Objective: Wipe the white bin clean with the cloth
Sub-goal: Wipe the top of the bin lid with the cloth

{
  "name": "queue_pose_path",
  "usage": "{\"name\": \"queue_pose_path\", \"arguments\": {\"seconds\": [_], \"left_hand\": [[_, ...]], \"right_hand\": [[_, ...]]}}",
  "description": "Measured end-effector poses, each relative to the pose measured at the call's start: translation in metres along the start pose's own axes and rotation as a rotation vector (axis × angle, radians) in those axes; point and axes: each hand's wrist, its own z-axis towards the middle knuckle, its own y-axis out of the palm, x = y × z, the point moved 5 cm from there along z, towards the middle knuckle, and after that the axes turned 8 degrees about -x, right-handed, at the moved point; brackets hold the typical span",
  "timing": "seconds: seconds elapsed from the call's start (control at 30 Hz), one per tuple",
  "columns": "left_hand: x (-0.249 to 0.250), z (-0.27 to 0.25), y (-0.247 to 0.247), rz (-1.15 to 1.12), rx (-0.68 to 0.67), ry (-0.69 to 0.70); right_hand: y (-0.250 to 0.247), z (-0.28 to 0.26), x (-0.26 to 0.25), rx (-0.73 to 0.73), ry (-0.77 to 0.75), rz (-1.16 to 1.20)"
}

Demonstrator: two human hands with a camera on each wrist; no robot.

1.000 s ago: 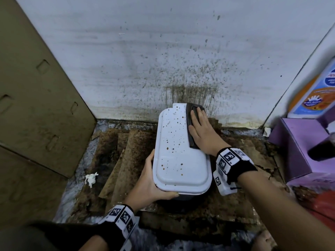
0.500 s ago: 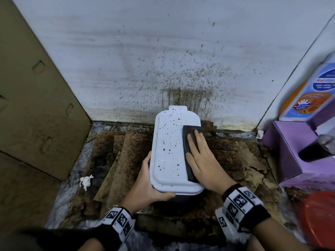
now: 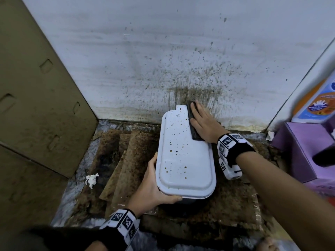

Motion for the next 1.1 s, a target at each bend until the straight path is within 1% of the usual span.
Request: {"name": "queue_pose_path", "arguments": {"seconds": [0.07, 0.23, 0.3, 0.4, 0.5, 0.6, 0.63, 0.7, 0.83, 0.93, 1.1], "left_hand": [[0.001, -0.001, 0.001, -0.007, -0.019, -0.006], [0.002, -0.003, 0.001, -0.003, -0.019, -0.01], [0.003, -0.003, 0.001, 0.0, -0.019, -0.006], [0.004, -0.002, 0.001, 0.006, -0.011, 0.006], [0.002, -0.003, 0.001, 0.005, 0.002, 0.008], [0.0, -0.004, 0.002, 0.0, 0.012, 0.011], [-0.001, -0.003, 0.002, -0.008, 0.01, 0.009], [-0.003, -0.003, 0.001, -0.015, 0.001, 0.001], [-0.003, 0.0, 0.0, -0.016, -0.006, 0.004], [-0.003, 0.0, 0.0, -0.027, -0.008, -0.001], [-0.006, 0.002, 0.0, -0.071, -0.024, -0.008]], "right_hand": [[0.002, -0.006, -0.002, -0.01, 0.001, 0.03], [0.014, -0.038, -0.011, 0.043, 0.013, 0.149], [0.025, -0.06, -0.018, 0.038, 0.008, 0.206], [0.041, -0.103, -0.036, 0.097, -0.04, 0.224], [0.062, -0.143, -0.056, 0.125, -0.005, 0.273], [0.074, -0.163, -0.071, 0.169, -0.001, 0.273], [0.075, -0.164, -0.074, 0.178, -0.009, 0.269], [0.074, -0.16, -0.073, 0.149, -0.013, 0.252], [0.064, -0.139, -0.058, 0.061, 0.012, 0.349], [0.05, -0.109, -0.044, -0.011, 0.006, 0.369], [0.019, -0.05, -0.019, -0.105, -0.004, 0.321]]}}
